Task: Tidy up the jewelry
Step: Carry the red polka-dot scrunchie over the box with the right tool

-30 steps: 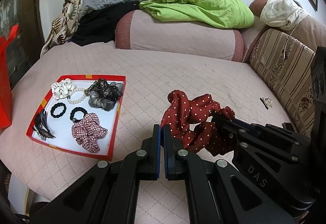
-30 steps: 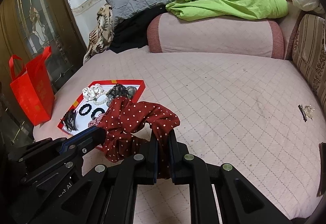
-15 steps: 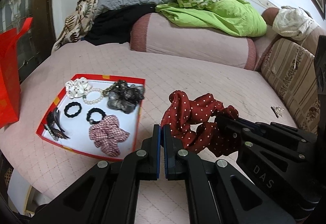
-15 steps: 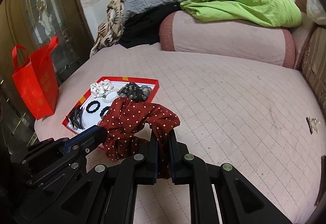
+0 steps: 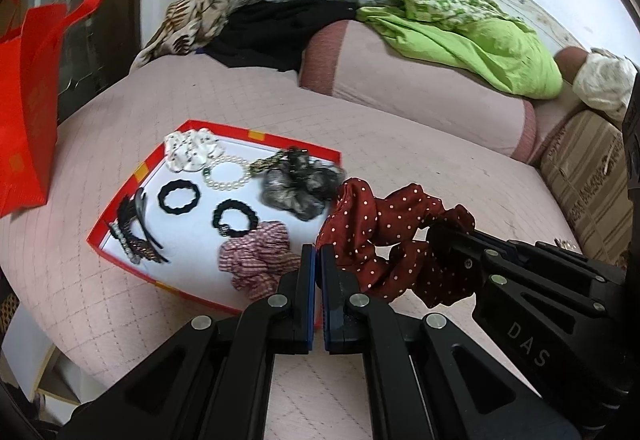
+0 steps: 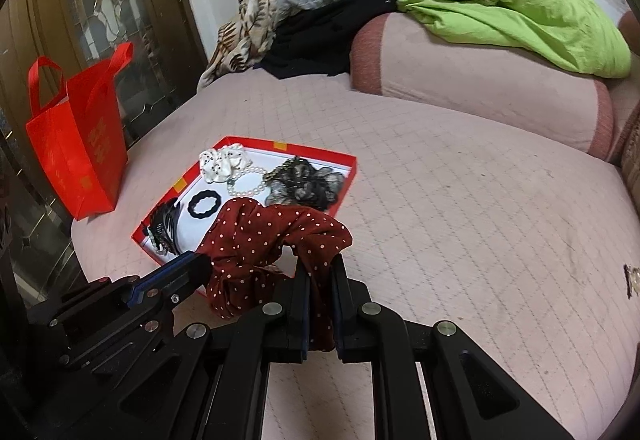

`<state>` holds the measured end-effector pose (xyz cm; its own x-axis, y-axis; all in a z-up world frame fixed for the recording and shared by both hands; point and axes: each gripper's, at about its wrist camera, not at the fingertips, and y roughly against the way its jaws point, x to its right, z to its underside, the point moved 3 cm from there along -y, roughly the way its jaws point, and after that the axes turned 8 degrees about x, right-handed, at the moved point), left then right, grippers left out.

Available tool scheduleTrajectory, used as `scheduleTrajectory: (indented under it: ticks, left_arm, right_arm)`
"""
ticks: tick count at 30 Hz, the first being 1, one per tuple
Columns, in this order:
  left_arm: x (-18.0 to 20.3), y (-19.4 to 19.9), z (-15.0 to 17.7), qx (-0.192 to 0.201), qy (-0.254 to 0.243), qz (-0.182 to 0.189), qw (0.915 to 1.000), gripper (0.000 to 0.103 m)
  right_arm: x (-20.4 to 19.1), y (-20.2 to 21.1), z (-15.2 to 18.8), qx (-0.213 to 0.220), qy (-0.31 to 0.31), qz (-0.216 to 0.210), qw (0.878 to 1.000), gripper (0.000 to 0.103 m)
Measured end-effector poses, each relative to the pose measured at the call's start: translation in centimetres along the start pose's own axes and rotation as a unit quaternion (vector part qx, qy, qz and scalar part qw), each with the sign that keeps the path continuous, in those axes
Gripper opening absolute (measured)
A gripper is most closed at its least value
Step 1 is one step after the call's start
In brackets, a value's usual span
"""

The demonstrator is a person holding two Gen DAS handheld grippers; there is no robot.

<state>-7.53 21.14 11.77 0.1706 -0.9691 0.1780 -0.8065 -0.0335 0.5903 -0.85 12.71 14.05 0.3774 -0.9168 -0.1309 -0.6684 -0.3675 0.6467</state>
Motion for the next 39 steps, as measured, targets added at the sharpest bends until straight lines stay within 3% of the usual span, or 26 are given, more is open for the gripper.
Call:
scheduleTrajectory:
  ticks: [9, 20, 31, 39]
  left_arm:
    - [-4.1, -2.1, -0.6, -0.004, 0.028, -0.034, 0.999, 0.002]
    - [-7.6, -4.9, -2.0, 0.007, 0.024, -0.076, 0.9968, 0.003]
    - [-9.6, -7.7, -4.8, 0.002, 0.009, -0.084, 0.9965, 0.003]
    - [-12.0, -8.6, -5.0, -0.005, 0.037, -0.083, 0.9958, 0.003]
  right_arm:
    - [-2.8, -4.0, -1.0, -0.02, 0.009, -0.03, 0.999, 0.011]
    - [-5.6, -7.7, -2.8, -0.029, 0.023, -0.047, 0.998, 0.011]
    - [-6.0, -11.5, -5.0, -0.039, 0.008, -0.049, 0.998, 0.011]
    - [-6.3, -14.5, -5.1, -0.064, -0.026, -0.085, 0.994, 0.011]
